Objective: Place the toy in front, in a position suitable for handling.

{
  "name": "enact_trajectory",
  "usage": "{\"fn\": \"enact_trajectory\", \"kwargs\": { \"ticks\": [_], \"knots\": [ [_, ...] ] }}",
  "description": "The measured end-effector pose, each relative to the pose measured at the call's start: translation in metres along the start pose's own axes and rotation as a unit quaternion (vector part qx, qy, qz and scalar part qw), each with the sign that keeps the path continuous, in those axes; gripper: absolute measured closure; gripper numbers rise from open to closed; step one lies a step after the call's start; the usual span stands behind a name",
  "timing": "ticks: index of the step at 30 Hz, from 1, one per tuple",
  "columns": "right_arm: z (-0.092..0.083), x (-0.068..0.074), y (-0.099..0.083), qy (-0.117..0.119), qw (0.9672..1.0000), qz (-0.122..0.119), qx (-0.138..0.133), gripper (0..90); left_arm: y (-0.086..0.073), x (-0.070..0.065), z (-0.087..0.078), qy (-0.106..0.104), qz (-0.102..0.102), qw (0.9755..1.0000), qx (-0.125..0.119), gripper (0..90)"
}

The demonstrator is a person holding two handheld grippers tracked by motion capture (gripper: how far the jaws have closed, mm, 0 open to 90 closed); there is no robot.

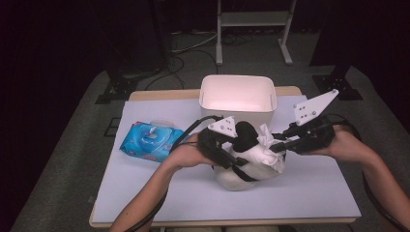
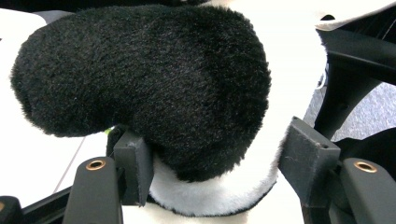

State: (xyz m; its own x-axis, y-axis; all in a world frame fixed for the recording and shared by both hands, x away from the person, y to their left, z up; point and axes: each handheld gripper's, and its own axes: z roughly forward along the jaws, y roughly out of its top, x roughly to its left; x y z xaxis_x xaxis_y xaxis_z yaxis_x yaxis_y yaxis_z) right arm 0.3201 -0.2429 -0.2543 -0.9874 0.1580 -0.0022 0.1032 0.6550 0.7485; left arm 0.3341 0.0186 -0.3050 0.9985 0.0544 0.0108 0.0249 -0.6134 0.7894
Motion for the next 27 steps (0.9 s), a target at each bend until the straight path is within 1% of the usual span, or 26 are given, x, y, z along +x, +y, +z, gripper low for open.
{"fn": "enact_trajectory", "kwargs": {
  "ticks": [2,4,5,6,7,8,9,13,15,20,21,22,23,25,27],
  "knots": [
    [0.001,0.0,0.003,-0.001,1.0,0.001,-0.004,74.3,0.004,-0.002,0.005,-0.004,0.005,1.0,0.003,34.9],
    [0.003,-0.001,0.004,-0.002,1.0,0.0,-0.003,74.3,0.007,-0.003,0.008,-0.002,0.008,0.9999,0.01,35.2],
    [0.003,-0.001,0.004,-0.002,1.0,-0.001,-0.002,74.2,0.008,-0.002,0.007,-0.001,0.009,0.9999,0.012,35.2],
    [0.002,-0.002,0.003,-0.003,1.0,0.003,-0.004,74.3,0.008,-0.001,0.006,0.001,0.009,0.9999,0.01,35.5],
    [0.001,-0.002,0.001,-0.005,0.9999,0.008,-0.007,74.3,0.008,-0.001,0.005,0.003,0.006,0.9999,0.009,35.7],
    [-0.001,-0.003,0.0,-0.007,0.9999,0.007,-0.009,74.3,0.007,-0.001,0.003,0.006,0.004,0.9999,0.008,35.7],
    [-0.002,-0.002,-0.003,-0.01,0.9999,0.01,-0.007,74.3,0.007,0.0,0.002,0.007,0.003,1.0,0.007,35.7],
    [-0.002,-0.003,-0.011,-0.013,0.9997,0.019,-0.001,74.3,0.008,0.0,0.0,0.012,0.006,0.9998,0.016,36.0],
    [0.0,-0.003,-0.013,-0.012,0.9997,0.019,0.002,74.2,0.009,-0.001,0.002,0.009,0.007,0.9996,0.026,36.0],
    [0.003,-0.005,-0.01,-0.01,0.9998,0.015,-0.008,74.2,0.013,-0.003,0.009,0.0,0.013,0.9995,0.03,35.9],
    [0.006,-0.005,-0.008,-0.008,0.9997,0.017,-0.013,73.9,0.015,-0.004,0.016,-0.006,0.017,0.9991,0.037,35.7],
    [0.007,-0.005,-0.008,-0.007,0.9998,0.014,-0.014,73.9,0.015,-0.004,0.019,-0.006,0.015,0.999,0.041,35.3],
    [0.009,-0.004,-0.008,-0.01,0.9998,0.015,-0.009,74.0,0.015,-0.003,0.021,-0.004,0.013,0.9988,0.047,34.8],
    [0.013,-0.005,-0.011,-0.015,0.9998,0.016,0.0,74.0,0.012,-0.002,0.023,-0.009,0.005,0.999,0.043,33.4],
    [0.013,-0.006,-0.017,-0.011,0.9996,0.026,-0.004,74.0,0.01,-0.002,0.024,-0.01,0.001,0.9991,0.041,31.3]
  ]
}}
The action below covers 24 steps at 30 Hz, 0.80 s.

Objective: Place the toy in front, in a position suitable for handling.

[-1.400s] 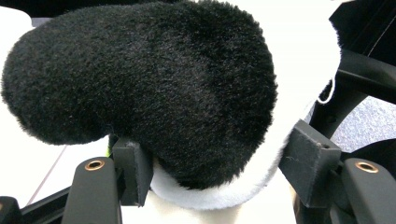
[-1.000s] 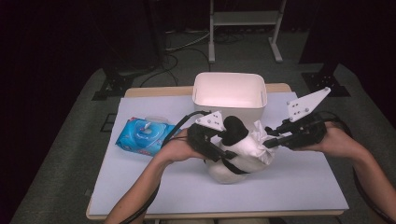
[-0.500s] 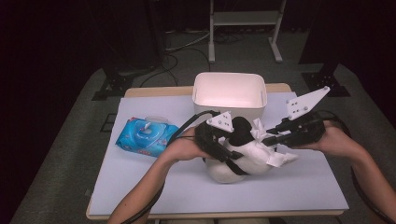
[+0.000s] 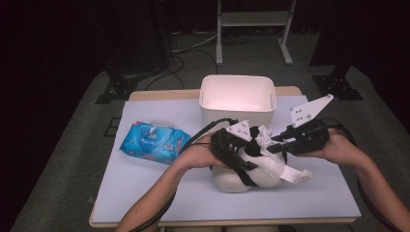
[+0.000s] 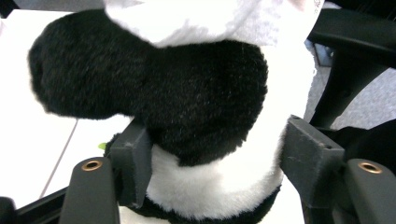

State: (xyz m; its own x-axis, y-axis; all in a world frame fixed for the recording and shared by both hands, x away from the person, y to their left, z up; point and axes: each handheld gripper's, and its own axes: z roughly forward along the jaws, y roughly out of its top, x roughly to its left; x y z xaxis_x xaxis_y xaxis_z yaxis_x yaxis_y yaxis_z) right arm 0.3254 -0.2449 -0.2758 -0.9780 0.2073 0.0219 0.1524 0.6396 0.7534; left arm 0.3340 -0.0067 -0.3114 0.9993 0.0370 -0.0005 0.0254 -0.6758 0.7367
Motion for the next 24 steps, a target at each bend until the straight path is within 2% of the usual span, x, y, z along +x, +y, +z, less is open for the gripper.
{"fn": "enact_trajectory", "kwargs": {
  "ticks": [5,6,10,13,18,22,24],
  "knots": [
    [0.0,-0.002,-0.01,0.004,0.9999,0.013,-0.002,74.0,-0.002,0.0,0.004,-0.003,0.0,1.0,-0.005,24.7],
    [-0.001,-0.002,-0.013,0.003,0.9999,0.014,-0.001,74.0,-0.005,0.001,0.005,-0.005,-0.006,0.9999,-0.007,24.3],
    [-0.004,-0.004,-0.023,-0.003,0.9997,0.022,0.007,74.0,-0.015,0.004,0.004,0.007,-0.018,0.9998,0.007,20.0],
    [-0.007,-0.006,-0.034,-0.007,0.9993,0.035,0.006,73.9,-0.021,0.005,0.003,0.01,-0.026,0.9996,0.001,20.1],
    [-0.009,-0.008,-0.046,-0.011,0.9988,0.047,0.008,74.0,-0.028,0.005,0.005,0.006,-0.028,0.9995,0.014,18.7],
    [-0.011,-0.011,-0.06,-0.014,0.9976,0.067,0.008,73.9,-0.036,0.008,0.01,0.006,-0.039,0.999,0.019,14.4],
    [-0.011,-0.011,-0.064,-0.016,0.9974,0.07,0.011,73.9,-0.037,0.007,0.011,0.007,-0.035,0.999,0.026,13.5]
  ]
}}
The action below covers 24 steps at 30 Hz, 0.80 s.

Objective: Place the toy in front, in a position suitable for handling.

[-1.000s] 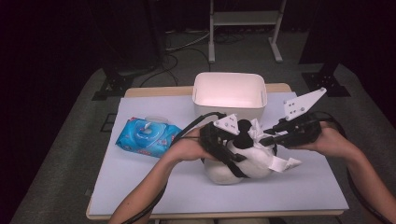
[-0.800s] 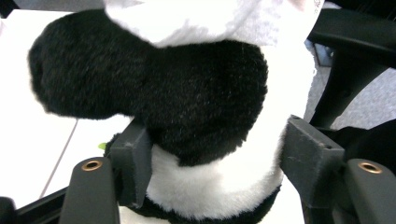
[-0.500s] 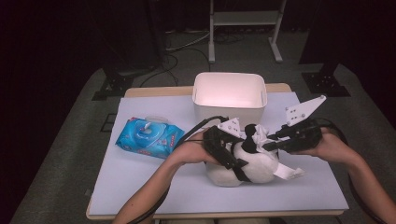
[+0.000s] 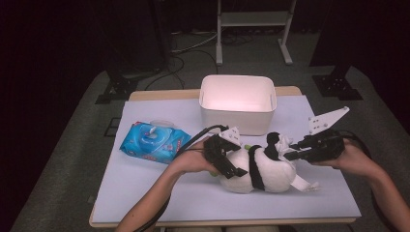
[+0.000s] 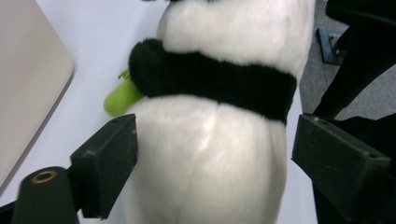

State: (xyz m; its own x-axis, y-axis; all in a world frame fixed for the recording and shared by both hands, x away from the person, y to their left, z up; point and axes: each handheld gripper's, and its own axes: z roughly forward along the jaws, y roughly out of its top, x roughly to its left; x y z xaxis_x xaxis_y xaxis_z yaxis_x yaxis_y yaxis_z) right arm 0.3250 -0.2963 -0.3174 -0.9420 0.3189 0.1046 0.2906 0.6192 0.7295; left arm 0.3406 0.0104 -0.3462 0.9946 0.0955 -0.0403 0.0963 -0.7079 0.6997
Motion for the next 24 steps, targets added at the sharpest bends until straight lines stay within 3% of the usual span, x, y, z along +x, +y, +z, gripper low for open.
{"fn": "enact_trajectory", "kwargs": {
  "ticks": [5,9,11,16,19,24],
  "knots": [
    [-0.001,-0.002,-0.011,-0.005,0.9999,0.007,0.009,73.9,-0.003,0.003,0.004,0.01,-0.005,0.9998,0.019,9.9],
    [-0.001,-0.006,-0.024,-0.008,0.9996,0.022,0.017,73.9,-0.012,0.008,0.019,-0.008,-0.037,0.9976,0.057,6.3],
    [-0.001,-0.008,-0.029,-0.004,0.9996,0.028,0.01,73.8,-0.013,0.008,0.022,-0.007,-0.034,0.998,0.052,6.9],
    [-0.001,-0.011,-0.028,-0.01,0.9995,0.029,0.006,73.5,-0.011,0.008,0.015,0.01,-0.026,0.9986,0.045,25.6],
    [-0.001,-0.012,-0.025,-0.01,0.9996,0.026,0.004,73.4,-0.011,0.009,0.011,0.017,-0.027,0.9984,0.047,27.3],
    [0.011,-0.014,-0.007,-0.01,0.9996,0.012,0.022,73.1,-0.013,0.009,-0.006,0.053,-0.022,0.9959,0.07,27.4]
  ]
}}
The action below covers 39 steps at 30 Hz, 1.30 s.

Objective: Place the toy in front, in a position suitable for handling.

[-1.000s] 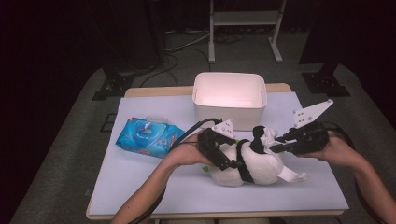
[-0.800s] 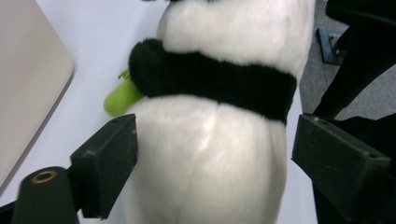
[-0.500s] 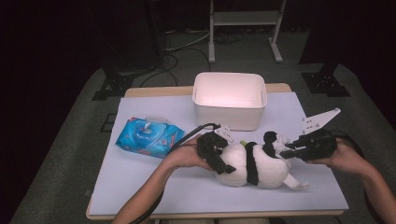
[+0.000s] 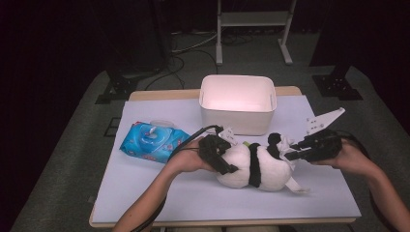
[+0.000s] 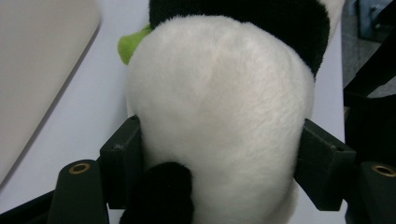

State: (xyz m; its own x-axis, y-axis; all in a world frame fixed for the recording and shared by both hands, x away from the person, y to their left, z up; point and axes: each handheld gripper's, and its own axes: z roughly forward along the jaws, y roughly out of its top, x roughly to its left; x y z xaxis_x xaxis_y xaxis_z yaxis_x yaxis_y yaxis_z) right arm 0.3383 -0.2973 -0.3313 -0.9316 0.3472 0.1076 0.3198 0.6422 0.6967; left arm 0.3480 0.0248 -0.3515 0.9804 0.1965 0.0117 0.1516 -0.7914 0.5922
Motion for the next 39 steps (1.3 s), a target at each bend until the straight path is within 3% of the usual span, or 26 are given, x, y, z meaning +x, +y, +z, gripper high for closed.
{"fn": "enact_trajectory", "kwargs": {
  "ticks": [4,6,9,16,20,27,30,34,37,39],
  "knots": [
    [0.006,0.001,0.01,0.008,0.9999,-0.01,-0.002,73.2,-0.007,0.001,-0.005,0.008,-0.002,1.0,-0.001,27.4],
    [0.014,0.005,0.025,0.012,0.9995,-0.03,0.0,73.1,-0.011,0.001,-0.007,0.011,-0.006,0.9999,-0.001,27.4],
    [0.019,0.009,0.038,0.022,0.999,-0.04,-0.004,73.1,-0.013,0.0,-0.008,0.013,-0.01,0.9999,-0.004,27.4],
    [0.033,0.017,0.056,0.031,0.9974,-0.064,0.012,73.0,-0.012,-0.002,-0.008,0.017,0.001,0.9999,-0.002,27.4],
    [0.026,0.013,0.049,0.029,0.9982,-0.053,0.006,73.0,-0.016,-0.002,-0.009,0.008,-0.009,0.9998,-0.016,27.4],
    [0.015,0.007,0.027,0.02,0.9993,-0.032,-0.003,72.6,-0.018,-0.003,-0.009,0.004,-0.013,0.9998,-0.016,27.1],
    [0.014,0.007,0.018,0.022,0.9995,-0.021,-0.005,72.6,-0.016,-0.002,-0.008,-0.008,-0.019,0.9997,-0.014,22.7],
    [0.017,0.012,0.017,0.025,0.9992,-0.031,0.001,72.7,-0.008,0.001,-0.011,-0.027,-0.026,0.9992,-0.013,16.5],
    [0.02,0.017,0.019,0.028,0.9988,-0.039,0.006,72.6,-0.001,0.001,-0.016,-0.036,-0.023,0.9981,-0.044,16.5],
    [0.022,0.021,0.02,0.034,0.9983,-0.047,0.008,72.5,0.006,-0.002,-0.018,-0.04,-0.012,0.9978,-0.051,18.6]
  ]
}}
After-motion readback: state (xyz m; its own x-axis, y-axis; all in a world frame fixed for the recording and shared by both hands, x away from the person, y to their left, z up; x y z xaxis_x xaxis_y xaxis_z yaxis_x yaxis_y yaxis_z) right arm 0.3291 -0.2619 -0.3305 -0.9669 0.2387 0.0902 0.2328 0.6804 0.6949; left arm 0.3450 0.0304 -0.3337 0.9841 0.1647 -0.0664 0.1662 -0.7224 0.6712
